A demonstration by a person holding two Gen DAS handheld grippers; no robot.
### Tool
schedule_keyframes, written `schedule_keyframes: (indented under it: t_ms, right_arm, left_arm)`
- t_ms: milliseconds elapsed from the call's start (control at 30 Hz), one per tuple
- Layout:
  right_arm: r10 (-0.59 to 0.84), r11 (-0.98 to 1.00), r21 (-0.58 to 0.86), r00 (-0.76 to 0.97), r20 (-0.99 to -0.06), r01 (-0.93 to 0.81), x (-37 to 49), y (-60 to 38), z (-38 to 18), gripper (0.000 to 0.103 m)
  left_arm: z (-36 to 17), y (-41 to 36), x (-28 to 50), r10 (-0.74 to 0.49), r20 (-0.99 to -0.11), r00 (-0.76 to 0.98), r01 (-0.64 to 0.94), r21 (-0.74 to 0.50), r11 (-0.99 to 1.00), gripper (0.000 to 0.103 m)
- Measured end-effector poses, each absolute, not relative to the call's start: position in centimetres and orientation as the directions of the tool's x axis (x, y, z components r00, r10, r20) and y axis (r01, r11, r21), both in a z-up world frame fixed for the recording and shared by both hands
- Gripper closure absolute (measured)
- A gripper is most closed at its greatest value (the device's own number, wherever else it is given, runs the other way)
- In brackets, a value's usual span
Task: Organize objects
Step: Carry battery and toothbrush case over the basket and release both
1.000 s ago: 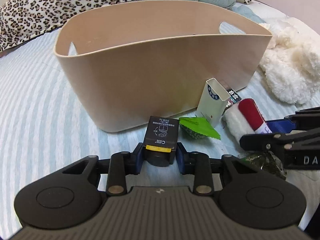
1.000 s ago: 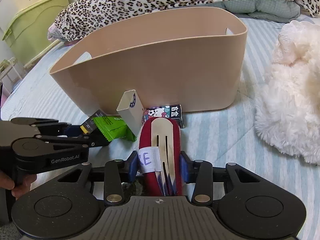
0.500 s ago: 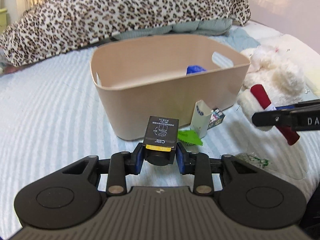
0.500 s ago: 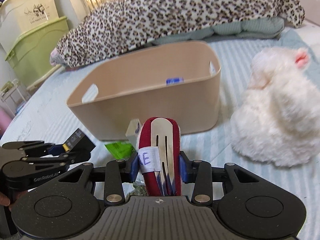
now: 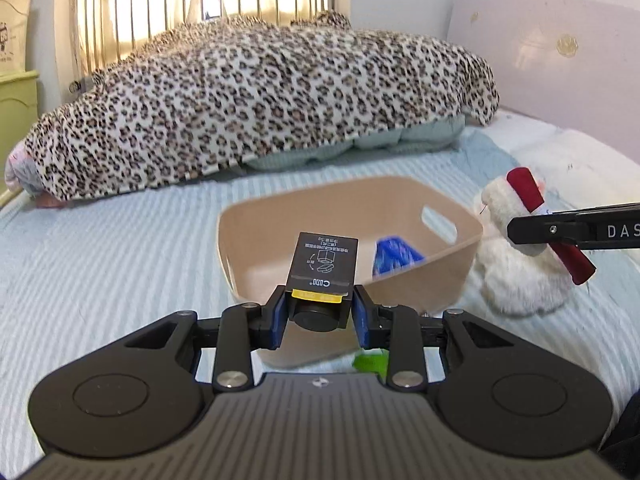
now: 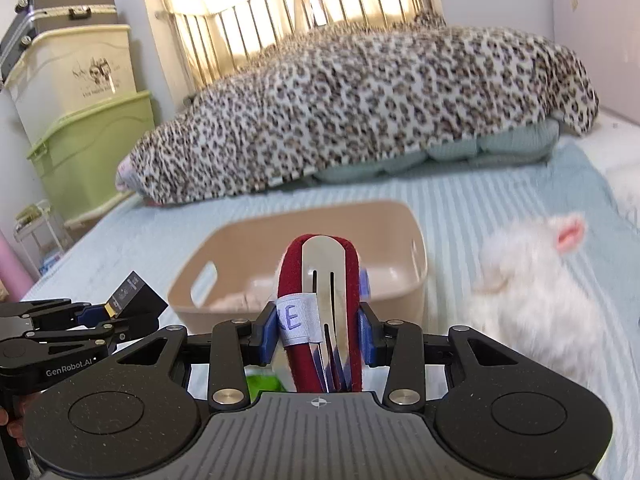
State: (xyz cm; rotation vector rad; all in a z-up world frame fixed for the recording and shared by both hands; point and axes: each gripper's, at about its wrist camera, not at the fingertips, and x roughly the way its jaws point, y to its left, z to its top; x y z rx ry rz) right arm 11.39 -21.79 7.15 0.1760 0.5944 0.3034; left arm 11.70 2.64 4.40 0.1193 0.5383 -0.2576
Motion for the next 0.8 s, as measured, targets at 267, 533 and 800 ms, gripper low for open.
schedule_keyframes:
  t_ms: [267, 533, 800]
  right_arm:
    - [0.319, 0.945, 0.222, 0.831, -0.456, -0.241, 14.5, -21.5, 9.6, 0.066]
    - [0.306, 0.949, 0.213, 0.833, -0.460, -0.231, 19.4, -20.7, 9.2, 0.066]
    - [0.279, 0.958, 0.209, 0.806, -0.522, -0.196, 23.6, -19.9, 6.1, 0.066]
  left_arm:
    - [5.8, 2.0, 14.8, -0.174, -0.477, 0.861, 0.221, 0.044, 0.974, 0.067]
    - [4.3, 0.7, 20.4, -0.132, -0.524, 0.842, 0.187, 0.055, 0.981, 0.067]
    - [-0.3, -0.3, 25.4, -0.062, -0.634, 0.771, 0.122, 0.052, 0.991, 0.067]
